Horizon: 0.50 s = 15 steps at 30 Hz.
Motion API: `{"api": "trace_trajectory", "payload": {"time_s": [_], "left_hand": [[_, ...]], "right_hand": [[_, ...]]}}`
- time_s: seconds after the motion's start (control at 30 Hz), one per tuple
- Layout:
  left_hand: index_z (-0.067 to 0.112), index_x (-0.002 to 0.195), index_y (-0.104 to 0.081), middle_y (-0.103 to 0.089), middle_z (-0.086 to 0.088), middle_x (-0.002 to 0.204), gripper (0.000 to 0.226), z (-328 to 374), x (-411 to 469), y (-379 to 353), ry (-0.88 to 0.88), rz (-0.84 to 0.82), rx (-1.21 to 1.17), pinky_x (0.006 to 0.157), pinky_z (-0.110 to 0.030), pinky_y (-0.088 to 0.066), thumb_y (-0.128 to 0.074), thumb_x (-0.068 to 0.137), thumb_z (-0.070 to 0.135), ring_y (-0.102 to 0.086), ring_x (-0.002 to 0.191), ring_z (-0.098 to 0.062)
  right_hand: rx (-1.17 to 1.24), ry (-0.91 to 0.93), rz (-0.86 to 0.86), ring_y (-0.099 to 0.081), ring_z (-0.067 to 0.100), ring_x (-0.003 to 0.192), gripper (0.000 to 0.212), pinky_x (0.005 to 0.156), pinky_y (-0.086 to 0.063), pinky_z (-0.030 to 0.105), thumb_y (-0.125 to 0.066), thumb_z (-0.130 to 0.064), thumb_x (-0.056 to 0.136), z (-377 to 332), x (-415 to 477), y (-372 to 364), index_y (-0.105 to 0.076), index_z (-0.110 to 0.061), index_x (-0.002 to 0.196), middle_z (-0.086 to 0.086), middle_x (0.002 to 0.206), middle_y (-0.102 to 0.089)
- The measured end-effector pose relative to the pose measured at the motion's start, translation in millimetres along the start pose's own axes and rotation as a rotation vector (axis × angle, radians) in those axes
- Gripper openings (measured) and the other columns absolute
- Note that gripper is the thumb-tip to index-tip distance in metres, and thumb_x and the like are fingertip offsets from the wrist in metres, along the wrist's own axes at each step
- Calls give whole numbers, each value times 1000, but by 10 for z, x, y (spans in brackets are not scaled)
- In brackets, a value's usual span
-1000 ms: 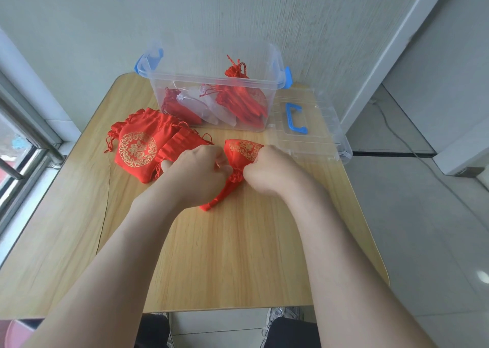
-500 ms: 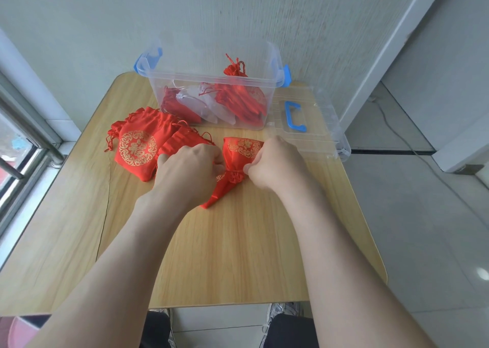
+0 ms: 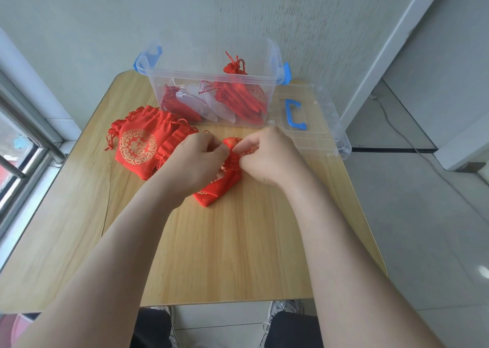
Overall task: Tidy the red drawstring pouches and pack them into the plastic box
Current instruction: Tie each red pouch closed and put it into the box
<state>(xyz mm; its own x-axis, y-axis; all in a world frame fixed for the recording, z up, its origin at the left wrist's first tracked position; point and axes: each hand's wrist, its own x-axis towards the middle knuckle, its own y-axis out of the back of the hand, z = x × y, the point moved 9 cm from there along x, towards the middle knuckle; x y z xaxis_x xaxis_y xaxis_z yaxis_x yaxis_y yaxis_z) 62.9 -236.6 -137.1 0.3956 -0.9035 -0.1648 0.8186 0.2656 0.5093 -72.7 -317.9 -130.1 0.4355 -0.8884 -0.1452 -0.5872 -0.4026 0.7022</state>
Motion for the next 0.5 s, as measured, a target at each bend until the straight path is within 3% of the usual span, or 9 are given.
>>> {"api": "trace_trajectory", "payload": {"time_s": [0.13, 0.23, 0.3, 0.4, 0.5], "left_hand": [[16, 76, -58, -65, 2, 63, 34, -36, 32, -53, 16, -34, -202, 76, -44, -56, -63, 106, 32, -65, 74, -25], [12, 78, -63, -63, -6, 67, 32, -49, 41, -39, 69, -13, -342, 72, -38, -51, -71, 101, 33, -58, 66, -21], [10, 79, -65, -69, -10, 76, 28, -41, 29, -47, 94, -13, -451, 70, -38, -49, -74, 99, 28, -54, 65, -18], [11, 90, -65, -79, -6, 91, 21, -37, 7, -109, 135, -83, -483, 64, -34, -47, -72, 100, 27, -51, 62, -15], [13, 97, -66, -76, -1, 82, 22, -82, 17, -109, 160, -104, -404, 60, -31, -47, -70, 102, 34, -50, 59, -14]], "right_hand": [[-6, -82, -34, -73, 18, 85, 18, 70, -59, 28, -70, -17, 82, 70, -2, -1, -85, -24, 88, 1, 86, -79], [-18, -135, -96, -62, 18, 70, 24, 58, -48, 27, -70, -17, 82, 105, -21, -32, -83, -15, 102, 7, 84, -77], [-21, -141, -117, -53, 18, 64, 23, 56, -41, 26, -73, -18, 83, 105, -24, -28, -83, -14, 103, 3, 75, -65], [-10, -132, -124, -54, 19, 65, 18, 55, -39, 25, -79, -23, 85, 94, -26, -19, -83, -13, 99, 0, 73, -63], [-20, -106, -113, -71, 23, 80, 8, 60, -48, 27, -77, -22, 87, 73, -36, -17, -84, -18, 90, 1, 83, -76]]}}
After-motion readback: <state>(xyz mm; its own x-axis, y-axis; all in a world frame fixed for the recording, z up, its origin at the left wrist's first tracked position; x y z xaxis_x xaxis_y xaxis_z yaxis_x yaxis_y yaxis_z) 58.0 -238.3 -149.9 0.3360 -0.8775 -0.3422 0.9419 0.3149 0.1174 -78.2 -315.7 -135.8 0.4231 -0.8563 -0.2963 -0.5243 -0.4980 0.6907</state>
